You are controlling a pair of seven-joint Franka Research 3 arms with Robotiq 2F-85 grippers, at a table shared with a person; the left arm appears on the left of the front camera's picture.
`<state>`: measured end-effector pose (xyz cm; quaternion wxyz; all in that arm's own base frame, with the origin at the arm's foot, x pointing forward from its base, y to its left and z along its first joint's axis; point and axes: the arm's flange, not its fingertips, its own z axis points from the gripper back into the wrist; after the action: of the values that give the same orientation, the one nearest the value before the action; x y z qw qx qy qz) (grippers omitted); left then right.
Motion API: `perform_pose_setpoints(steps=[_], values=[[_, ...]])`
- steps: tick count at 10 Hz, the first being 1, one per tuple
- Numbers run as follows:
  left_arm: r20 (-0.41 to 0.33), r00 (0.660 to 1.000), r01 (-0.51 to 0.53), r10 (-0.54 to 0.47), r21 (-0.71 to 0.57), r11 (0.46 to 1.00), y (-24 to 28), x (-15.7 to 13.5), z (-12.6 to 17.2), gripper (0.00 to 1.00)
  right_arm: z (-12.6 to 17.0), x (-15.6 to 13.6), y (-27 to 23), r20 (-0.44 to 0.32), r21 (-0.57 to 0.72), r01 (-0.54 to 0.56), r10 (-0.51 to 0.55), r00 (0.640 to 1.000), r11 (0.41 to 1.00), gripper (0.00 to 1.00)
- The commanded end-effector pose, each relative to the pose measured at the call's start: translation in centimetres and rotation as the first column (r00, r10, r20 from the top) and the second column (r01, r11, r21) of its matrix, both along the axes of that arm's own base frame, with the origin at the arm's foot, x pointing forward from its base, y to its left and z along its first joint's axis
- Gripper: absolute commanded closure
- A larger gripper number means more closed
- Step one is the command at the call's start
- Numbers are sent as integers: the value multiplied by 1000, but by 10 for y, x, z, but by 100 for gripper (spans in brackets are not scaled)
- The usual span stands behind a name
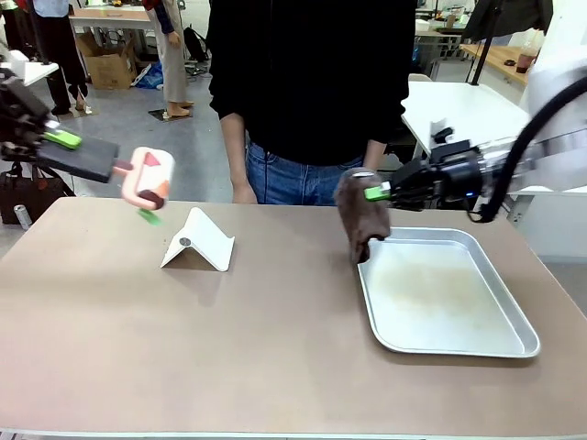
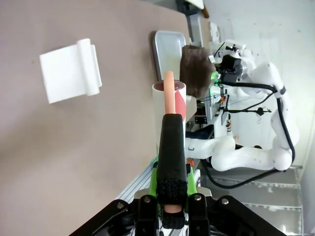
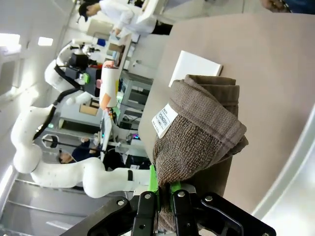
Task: Clean the surface of the table.
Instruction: Return the Lint Roller and towel to their original positions.
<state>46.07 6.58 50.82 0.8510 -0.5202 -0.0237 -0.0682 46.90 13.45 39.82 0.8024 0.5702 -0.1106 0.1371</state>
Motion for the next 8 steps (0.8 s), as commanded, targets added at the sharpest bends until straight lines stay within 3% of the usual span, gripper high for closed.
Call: perform_pose_setpoints(steps=[1, 4, 7, 8], values=[[-30, 997, -74, 73, -12, 997, -33, 13, -11, 78, -22, 24, 32, 32, 17, -29, 29, 999, 999, 90], [-83, 996, -40, 40, -5, 999, -73, 39, -32, 78, -55, 35, 59, 13, 62, -75, 74, 997, 995, 90], [-171, 984, 51, -50, 3, 999, -81, 44, -47, 78, -44, 33, 35, 22, 110, -41, 39, 999, 993, 90], [-104, 995, 0, 1, 8, 1000, -83, 42, -51, 78, -61, 35, 54, -10, 44, -74, 75, 997, 996, 90]])
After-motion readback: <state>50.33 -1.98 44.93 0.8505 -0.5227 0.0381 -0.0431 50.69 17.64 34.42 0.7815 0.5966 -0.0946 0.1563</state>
